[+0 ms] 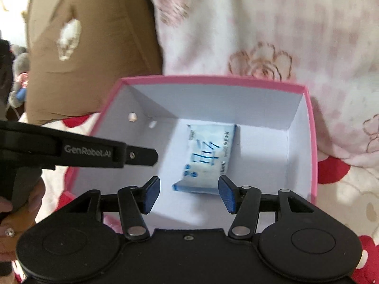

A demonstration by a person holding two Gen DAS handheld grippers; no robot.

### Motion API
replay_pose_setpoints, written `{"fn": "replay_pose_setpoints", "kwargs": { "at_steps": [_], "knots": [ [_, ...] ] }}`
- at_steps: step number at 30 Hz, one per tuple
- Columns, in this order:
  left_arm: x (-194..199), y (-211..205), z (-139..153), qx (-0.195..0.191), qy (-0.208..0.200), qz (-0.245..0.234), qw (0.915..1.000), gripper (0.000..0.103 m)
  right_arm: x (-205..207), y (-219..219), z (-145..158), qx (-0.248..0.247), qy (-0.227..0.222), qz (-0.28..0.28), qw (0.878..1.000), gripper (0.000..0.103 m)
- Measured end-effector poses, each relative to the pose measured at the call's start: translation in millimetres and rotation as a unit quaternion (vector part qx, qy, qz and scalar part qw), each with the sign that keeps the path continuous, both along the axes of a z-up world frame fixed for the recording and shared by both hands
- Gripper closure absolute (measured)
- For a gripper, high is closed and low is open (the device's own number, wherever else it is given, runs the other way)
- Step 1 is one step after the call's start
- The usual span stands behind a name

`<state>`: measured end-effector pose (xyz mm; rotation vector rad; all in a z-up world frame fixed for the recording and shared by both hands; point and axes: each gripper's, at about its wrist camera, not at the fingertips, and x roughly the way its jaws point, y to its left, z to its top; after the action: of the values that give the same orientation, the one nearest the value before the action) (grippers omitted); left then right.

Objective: Organize objects
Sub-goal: 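Withdraw the left gripper from the box toward the dental-floss box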

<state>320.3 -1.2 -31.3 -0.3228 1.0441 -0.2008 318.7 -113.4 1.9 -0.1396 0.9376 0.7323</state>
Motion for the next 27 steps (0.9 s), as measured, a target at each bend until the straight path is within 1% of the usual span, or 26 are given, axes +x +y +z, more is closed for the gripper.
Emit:
{"fn": "replay_pose_setpoints", "kwargs": {
  "at_steps": [3,8,9,11,12,15,19,22,25,26,27],
  "knots": [
    [-19.4,0.3,12.9,0.007,0.001,-0.016,0.9999,0.084,-19.7,-3.8,9.4,0.015,-0.006,0.007,1.0,0.043],
    [-45.5,2.7,29.9,0.021,0.007,-0.024,0.9995,0.084,-50.0,-1.6,18.0,0.001,-0.035,0.022,0.999,0.043],
    [-50.1,1.5,33.4,0.028,0.002,-0.023,0.9993,0.084,-55.0,-2.6,21.3,-0.001,-0.039,0.023,0.999,0.043],
    [-55.4,-1.9,38.3,0.042,0.002,-0.027,0.9987,0.084,-62.2,-5.2,26.0,-0.001,-0.042,0.022,0.999,0.043],
    [-58.8,-1.4,42.4,0.043,0.004,-0.026,0.9987,0.084,-65.2,-6.4,28.8,-0.005,-0.043,0.019,0.999,0.043],
    [-70.3,1.4,57.4,0.044,-0.011,-0.022,0.9987,0.082,-76.0,-9.6,38.3,-0.019,-0.055,0.011,0.998,0.043],
    [-86.6,2.2,73.3,0.052,-0.015,-0.025,0.9982,0.081,-90.9,-15.5,49.6,-0.021,-0.067,0.014,0.997,0.039],
    [-103.8,1.6,84.0,0.057,-0.02,-0.035,0.9976,0.076,-106.6,-22.4,60.7,-0.015,-0.084,0.014,0.996,0.035],
    [-123.0,-0.1,91.6,0.066,-0.023,-0.048,0.9964,0.066,-120.6,-30.9,70.6,0.0,-0.087,0.013,0.996,0.025],
    [-128.5,-0.2,93.2,0.07,-0.023,-0.051,0.996,0.062,-125.1,-32.4,73.6,0.002,-0.088,0.015,0.996,0.019],
    [-135.4,0.2,94.6,0.074,-0.022,-0.053,0.9956,0.062,-130.2,-33.7,75.6,0.002,-0.091,0.016,0.996,0.009]
  ]
}}
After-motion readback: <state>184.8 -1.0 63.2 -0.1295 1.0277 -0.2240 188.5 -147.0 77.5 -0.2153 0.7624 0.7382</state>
